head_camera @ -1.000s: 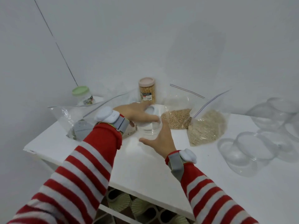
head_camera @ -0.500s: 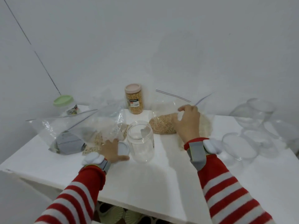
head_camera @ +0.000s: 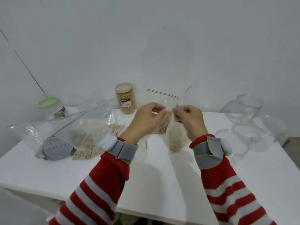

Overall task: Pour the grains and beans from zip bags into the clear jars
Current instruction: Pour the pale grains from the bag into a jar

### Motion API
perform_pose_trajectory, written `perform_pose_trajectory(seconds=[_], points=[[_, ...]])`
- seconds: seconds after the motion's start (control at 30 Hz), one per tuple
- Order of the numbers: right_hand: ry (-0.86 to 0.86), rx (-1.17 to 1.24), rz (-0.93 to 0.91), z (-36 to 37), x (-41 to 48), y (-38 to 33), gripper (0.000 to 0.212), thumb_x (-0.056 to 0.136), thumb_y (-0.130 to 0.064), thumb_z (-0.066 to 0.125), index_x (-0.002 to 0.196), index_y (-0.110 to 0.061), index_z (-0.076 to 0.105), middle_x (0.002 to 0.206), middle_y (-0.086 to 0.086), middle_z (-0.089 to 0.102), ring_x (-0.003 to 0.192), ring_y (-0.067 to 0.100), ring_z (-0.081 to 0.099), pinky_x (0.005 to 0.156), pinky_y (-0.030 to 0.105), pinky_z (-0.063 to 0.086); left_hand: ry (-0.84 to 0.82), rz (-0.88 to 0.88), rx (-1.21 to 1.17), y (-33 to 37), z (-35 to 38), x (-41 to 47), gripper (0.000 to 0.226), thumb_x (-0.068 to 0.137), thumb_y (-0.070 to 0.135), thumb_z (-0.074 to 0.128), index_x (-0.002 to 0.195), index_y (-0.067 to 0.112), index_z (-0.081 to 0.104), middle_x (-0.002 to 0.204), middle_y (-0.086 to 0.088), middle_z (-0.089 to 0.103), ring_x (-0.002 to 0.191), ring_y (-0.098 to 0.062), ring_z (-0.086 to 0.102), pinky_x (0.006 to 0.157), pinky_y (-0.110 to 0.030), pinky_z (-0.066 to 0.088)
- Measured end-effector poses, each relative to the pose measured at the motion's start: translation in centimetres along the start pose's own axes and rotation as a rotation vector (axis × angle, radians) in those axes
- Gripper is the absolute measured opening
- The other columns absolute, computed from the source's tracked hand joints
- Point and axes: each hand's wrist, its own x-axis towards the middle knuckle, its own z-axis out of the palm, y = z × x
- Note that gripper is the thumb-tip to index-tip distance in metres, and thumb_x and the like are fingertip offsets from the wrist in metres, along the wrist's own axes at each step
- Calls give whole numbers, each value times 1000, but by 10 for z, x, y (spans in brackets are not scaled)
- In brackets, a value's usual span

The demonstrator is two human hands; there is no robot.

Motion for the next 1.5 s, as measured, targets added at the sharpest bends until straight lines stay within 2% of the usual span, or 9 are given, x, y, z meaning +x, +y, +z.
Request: perform_pose_trajectory(seconds=[0.23, 0.4, 0.53, 0.6, 0.7, 0.87, 1.03, 1.23, 1.5], points=[[-66, 206, 269, -22, -26, 3, 35, 104, -22, 45, 101, 3, 69, 88, 15, 72, 72, 17, 69, 68, 23, 59, -88, -231, -259, -10, 51, -4, 34, 85, 41, 72, 106, 15, 69, 100, -3, 73, 96, -17, 69, 91, -39, 56], [-157, 146, 322, -29, -40, 17, 33, 103, -21, 45, 99, 0, 70, 80, 5, 73, 74, 14, 67, 71, 23, 58, -65, -210, -65, -14, 60, -22, 58, 71, 34, 85, 114, 14, 51, 102, 0, 56, 86, -10, 56, 77, -24, 50], [-139, 159, 289, -27, -52, 31, 22, 99, -16, 54, 96, -4, 72, 93, 8, 74, 87, 19, 70, 84, 29, 57, 5, -143, -3, -15, 66, -35, 24, 85, 16, 69, 104, 9, 58, 88, 4, 61, 70, 0, 57, 62, -7, 44], [-122, 167, 263, -27, -55, 39, 15, 96, -14, 60, 102, -7, 72, 104, 11, 73, 98, 23, 70, 91, 33, 56, 17, -139, -5, -15, 66, -39, 14, 90, 20, 63, 96, 7, 67, 84, 1, 69, 73, -6, 65, 69, -14, 50], [-84, 165, 219, -28, -60, 43, 13, 91, -12, 68, 103, -9, 70, 101, 10, 72, 93, 21, 69, 89, 33, 57, 7, -121, -5, -16, 59, -42, 20, 92, 18, 59, 81, 8, 73, 72, 1, 71, 72, -10, 69, 75, -26, 57], [-104, 150, 200, -29, -67, 42, 10, 88, -11, 71, 95, -5, 74, 94, 10, 73, 88, 18, 68, 85, 30, 58, -41, -97, 43, -20, 47, -44, 15, 91, 18, 67, 83, 10, 76, 60, 7, 66, 52, 4, 60, 65, -16, 54], [-129, 193, 273, -29, -74, 48, 9, 86, -12, 73, 91, -5, 75, 87, 13, 74, 82, 18, 68, 83, 31, 57, -75, -163, 17, -25, 45, -49, 16, 79, 14, 77, 66, 21, 70, 62, -8, 70, 58, -13, 64, 70, -36, 59], [-81, 194, 308, -29, -76, 57, 7, 90, -8, 68, 87, -5, 73, 83, 12, 72, 77, 17, 69, 84, 34, 59, -141, -229, -127, -29, 43, -55, 5, 83, 7, 74, 83, 2, 73, 71, -15, 72, 58, -9, 67, 65, -21, 58], [19, 148, 274, -18, -81, 66, 10, 86, -1, 63, 86, 6, 71, 70, 9, 67, 66, 16, 63, 75, 30, 58, 27, -207, -51, -35, 64, -66, 5, 80, 8, 68, 78, 11, 65, 67, -5, 72, 63, -16, 71, 68, -34, 60]])
